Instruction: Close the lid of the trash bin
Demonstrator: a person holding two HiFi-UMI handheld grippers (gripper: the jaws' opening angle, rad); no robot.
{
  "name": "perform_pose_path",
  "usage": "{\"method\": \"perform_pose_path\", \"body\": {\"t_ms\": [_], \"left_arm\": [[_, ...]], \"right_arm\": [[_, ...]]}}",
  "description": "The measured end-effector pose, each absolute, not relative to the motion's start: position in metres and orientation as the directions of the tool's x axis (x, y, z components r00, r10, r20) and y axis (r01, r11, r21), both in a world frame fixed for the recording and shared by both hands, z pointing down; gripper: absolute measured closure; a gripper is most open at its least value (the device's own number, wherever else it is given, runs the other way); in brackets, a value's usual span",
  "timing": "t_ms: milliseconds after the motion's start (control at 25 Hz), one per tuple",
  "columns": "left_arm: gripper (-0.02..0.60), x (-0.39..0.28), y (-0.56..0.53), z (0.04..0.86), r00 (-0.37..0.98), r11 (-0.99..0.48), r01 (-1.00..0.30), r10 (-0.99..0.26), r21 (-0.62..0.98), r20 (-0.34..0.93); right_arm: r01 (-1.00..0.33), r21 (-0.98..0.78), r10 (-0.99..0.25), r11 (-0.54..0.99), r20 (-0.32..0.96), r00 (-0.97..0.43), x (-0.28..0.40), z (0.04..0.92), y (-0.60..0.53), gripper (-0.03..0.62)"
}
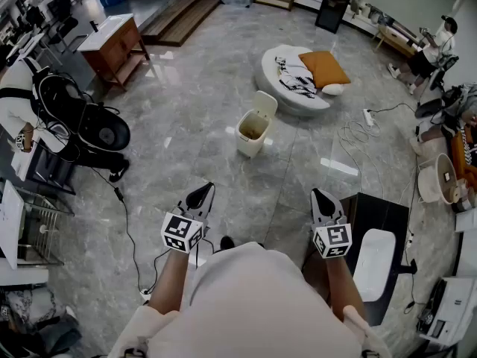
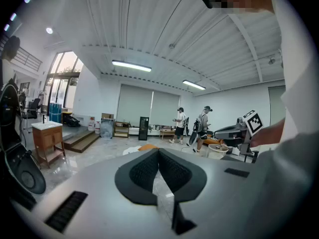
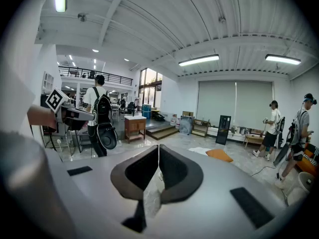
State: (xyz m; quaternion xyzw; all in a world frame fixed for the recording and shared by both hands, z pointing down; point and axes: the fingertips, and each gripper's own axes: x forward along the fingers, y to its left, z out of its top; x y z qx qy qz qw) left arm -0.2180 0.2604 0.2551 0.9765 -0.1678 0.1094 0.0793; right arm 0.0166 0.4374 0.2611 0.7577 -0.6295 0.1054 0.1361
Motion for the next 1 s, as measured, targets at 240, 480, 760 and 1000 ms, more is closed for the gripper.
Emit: {"method": "perform_pose_path", "body": {"t_ms": [240, 480, 760, 1000], "left_arm": [[0.565, -0.217, 0.258, 0.253, 0.922, -0.933, -0.341, -0.308, 0.117, 0.234], [0.565, -0.219, 0.253, 0.253, 0.924, -0.934, -0.337, -0.304, 0.119, 0.234], [0.565, -0.221, 0.25, 0.255, 0.927, -0.936, -0.328, -0.293, 0.126, 0.234], [0.563, -0.228, 0.243, 0.26, 0.93, -0.94, -0.314, -0.277, 0.135, 0.242]], "right_arm": [[-0.982, 0.076, -0.926, -0.172, 0.328, 0.187, 0.017, 0.259, 0.435, 0.562], [-0.982, 0.081, -0.925, -0.173, 0.33, 0.19, 0.014, 0.258, 0.43, 0.562], [-0.979, 0.085, -0.92, -0.184, 0.335, 0.201, 0.01, 0.259, 0.427, 0.562], [-0.977, 0.086, -0.913, -0.197, 0.348, 0.214, 0.001, 0.263, 0.422, 0.562]]}}
